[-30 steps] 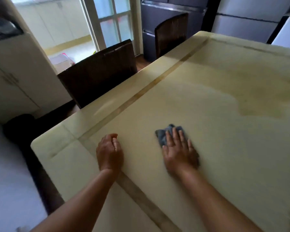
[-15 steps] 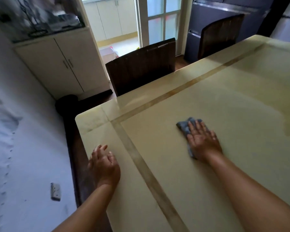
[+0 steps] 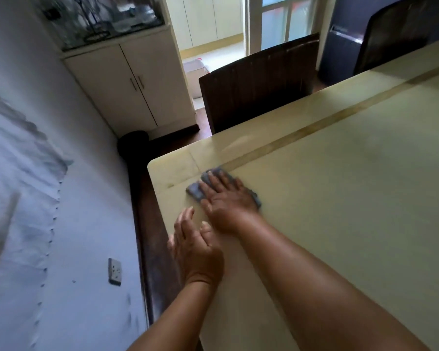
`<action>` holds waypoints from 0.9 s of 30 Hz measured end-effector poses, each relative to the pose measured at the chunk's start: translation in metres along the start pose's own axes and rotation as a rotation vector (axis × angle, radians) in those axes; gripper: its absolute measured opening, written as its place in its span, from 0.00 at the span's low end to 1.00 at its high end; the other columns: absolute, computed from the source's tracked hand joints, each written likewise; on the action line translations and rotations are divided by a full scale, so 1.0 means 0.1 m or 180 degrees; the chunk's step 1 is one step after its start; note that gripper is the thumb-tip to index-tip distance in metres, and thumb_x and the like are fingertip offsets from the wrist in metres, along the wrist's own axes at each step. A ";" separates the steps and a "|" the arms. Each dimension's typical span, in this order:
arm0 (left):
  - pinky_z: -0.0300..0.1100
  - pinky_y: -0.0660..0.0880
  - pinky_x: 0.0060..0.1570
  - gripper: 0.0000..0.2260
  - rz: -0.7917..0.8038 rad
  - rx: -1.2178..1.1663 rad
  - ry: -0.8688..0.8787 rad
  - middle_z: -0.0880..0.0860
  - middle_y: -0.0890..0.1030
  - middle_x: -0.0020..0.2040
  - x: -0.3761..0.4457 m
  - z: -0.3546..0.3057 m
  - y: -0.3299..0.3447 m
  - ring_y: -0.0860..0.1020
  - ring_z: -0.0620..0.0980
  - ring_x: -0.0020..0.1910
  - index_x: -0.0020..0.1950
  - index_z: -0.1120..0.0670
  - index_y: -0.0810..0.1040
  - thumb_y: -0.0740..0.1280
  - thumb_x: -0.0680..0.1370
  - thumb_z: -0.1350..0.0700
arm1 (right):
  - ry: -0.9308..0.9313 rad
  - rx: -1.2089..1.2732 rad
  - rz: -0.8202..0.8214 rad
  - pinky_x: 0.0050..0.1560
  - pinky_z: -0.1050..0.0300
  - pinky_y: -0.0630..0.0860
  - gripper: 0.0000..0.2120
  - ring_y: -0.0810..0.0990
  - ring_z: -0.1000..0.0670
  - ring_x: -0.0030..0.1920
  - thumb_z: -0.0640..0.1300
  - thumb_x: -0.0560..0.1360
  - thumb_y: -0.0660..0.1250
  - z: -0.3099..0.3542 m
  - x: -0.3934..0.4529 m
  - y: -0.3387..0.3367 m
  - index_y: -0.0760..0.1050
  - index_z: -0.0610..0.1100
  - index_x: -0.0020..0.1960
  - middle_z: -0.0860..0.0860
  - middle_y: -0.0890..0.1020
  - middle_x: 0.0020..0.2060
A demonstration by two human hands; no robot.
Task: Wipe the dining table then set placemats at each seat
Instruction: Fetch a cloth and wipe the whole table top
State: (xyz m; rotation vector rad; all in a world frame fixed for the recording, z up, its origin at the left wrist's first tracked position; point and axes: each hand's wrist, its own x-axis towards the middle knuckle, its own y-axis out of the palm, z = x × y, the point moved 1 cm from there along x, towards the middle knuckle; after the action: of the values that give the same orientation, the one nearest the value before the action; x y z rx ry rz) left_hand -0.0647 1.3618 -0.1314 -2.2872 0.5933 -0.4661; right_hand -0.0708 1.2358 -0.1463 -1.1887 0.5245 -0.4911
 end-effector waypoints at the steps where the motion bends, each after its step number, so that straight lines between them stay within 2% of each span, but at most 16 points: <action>1: 0.54 0.62 0.67 0.26 -0.0087 -0.0139 0.0045 0.59 0.69 0.70 -0.01 -0.01 -0.02 0.68 0.57 0.68 0.68 0.59 0.67 0.52 0.73 0.50 | -0.0281 -0.0119 0.0093 0.72 0.48 0.38 0.27 0.35 0.51 0.75 0.57 0.80 0.44 0.14 -0.11 0.08 0.41 0.55 0.76 0.55 0.39 0.76; 3: 0.54 0.64 0.66 0.26 -0.0154 -0.0358 0.0121 0.62 0.69 0.69 -0.03 -0.02 -0.07 0.68 0.59 0.68 0.66 0.63 0.69 0.53 0.72 0.51 | -0.0594 -0.0273 0.0184 0.72 0.49 0.38 0.27 0.35 0.52 0.75 0.57 0.80 0.45 0.23 -0.33 0.17 0.39 0.55 0.76 0.56 0.38 0.76; 5: 0.50 0.63 0.67 0.26 0.0054 -0.0411 0.0133 0.63 0.69 0.68 -0.04 -0.03 -0.12 0.68 0.59 0.68 0.66 0.63 0.69 0.52 0.72 0.52 | -0.0528 -0.0125 0.0109 0.72 0.51 0.38 0.27 0.36 0.54 0.75 0.57 0.80 0.44 0.12 -0.58 0.17 0.40 0.55 0.76 0.57 0.40 0.76; 9: 0.47 0.59 0.71 0.21 0.0708 -0.0184 0.0015 0.59 0.67 0.71 -0.15 0.02 -0.16 0.65 0.55 0.70 0.69 0.60 0.67 0.52 0.79 0.53 | 0.0340 0.0084 -0.0014 0.73 0.51 0.42 0.26 0.38 0.55 0.76 0.56 0.80 0.44 -0.31 -1.13 0.04 0.43 0.56 0.76 0.57 0.41 0.77; 12: 0.47 0.59 0.71 0.18 0.0889 -0.0081 0.0130 0.56 0.68 0.70 -0.54 0.07 -0.26 0.65 0.53 0.70 0.69 0.57 0.67 0.55 0.79 0.57 | 0.0913 0.0104 -0.0034 0.73 0.50 0.40 0.25 0.38 0.53 0.76 0.56 0.80 0.44 -0.41 -1.64 0.03 0.42 0.57 0.76 0.55 0.40 0.77; 17: 0.46 0.57 0.71 0.17 0.1023 0.0129 0.0246 0.54 0.69 0.70 -1.35 0.25 -0.52 0.64 0.52 0.70 0.67 0.54 0.70 0.55 0.79 0.56 | 0.0490 0.0243 0.0030 0.72 0.50 0.35 0.26 0.34 0.53 0.75 0.59 0.80 0.45 0.18 -2.57 0.39 0.41 0.62 0.75 0.57 0.37 0.75; 18: 0.46 0.55 0.71 0.17 0.1142 0.0150 0.0271 0.54 0.68 0.71 -1.72 0.19 -0.66 0.63 0.52 0.71 0.66 0.54 0.70 0.55 0.79 0.55 | 0.0493 0.0178 0.0052 0.71 0.51 0.34 0.26 0.34 0.54 0.75 0.59 0.79 0.46 0.25 -3.05 0.39 0.41 0.62 0.75 0.58 0.37 0.75; 21: 0.48 0.51 0.72 0.18 0.1269 0.0300 0.0239 0.52 0.65 0.73 -2.13 0.23 -0.75 0.58 0.52 0.73 0.68 0.52 0.69 0.56 0.78 0.54 | 0.0427 0.0126 0.0076 0.69 0.54 0.31 0.27 0.30 0.56 0.72 0.59 0.79 0.45 0.31 -3.56 0.54 0.40 0.61 0.75 0.59 0.35 0.73; 23: 0.49 0.49 0.73 0.18 0.1538 0.0363 0.0374 0.52 0.62 0.74 -2.44 0.16 -0.83 0.55 0.51 0.74 0.68 0.51 0.69 0.56 0.78 0.53 | 0.0626 0.0143 0.0188 0.69 0.54 0.30 0.27 0.30 0.56 0.72 0.58 0.80 0.45 0.25 -3.94 0.54 0.39 0.59 0.75 0.59 0.34 0.73; 27: 0.51 0.49 0.73 0.19 0.1918 0.0352 0.0592 0.50 0.61 0.75 -2.93 -0.09 -0.84 0.53 0.52 0.75 0.69 0.49 0.66 0.56 0.78 0.52 | 0.1171 0.0200 0.0467 0.72 0.48 0.35 0.27 0.32 0.54 0.74 0.56 0.80 0.46 0.00 -4.42 0.41 0.38 0.57 0.76 0.57 0.35 0.75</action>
State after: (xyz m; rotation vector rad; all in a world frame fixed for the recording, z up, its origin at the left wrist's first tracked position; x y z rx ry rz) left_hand -0.2883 1.5684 -0.1105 -1.8475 1.2622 -0.3982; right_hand -0.4131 1.5186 -0.1303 -0.9947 0.8987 -0.5990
